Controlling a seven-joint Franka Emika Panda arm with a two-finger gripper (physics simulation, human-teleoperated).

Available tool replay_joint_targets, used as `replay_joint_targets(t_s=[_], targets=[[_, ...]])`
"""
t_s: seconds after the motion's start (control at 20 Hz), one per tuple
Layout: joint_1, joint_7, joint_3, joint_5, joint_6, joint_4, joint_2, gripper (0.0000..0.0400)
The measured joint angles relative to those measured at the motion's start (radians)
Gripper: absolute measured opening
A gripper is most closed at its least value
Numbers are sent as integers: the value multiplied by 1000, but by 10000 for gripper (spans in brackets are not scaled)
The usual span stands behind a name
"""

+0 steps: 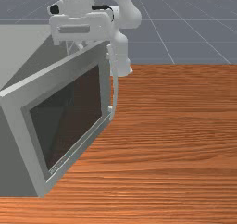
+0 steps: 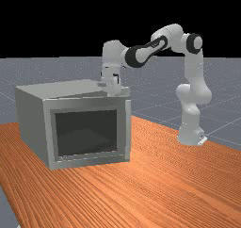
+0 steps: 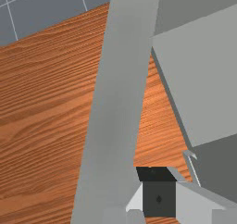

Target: Open the microwave

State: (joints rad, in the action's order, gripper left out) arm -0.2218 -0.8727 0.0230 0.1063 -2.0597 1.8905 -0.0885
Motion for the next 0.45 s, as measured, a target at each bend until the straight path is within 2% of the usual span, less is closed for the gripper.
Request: replay_joint_targets(t_s=[0.25,0.35,0.45], targets=[[2,-69,134,-14,9,-108,-92,0],[42,-84,170,-51,43,-252,-198,0],[84,-88,185,-75,139,-478,-350,0]])
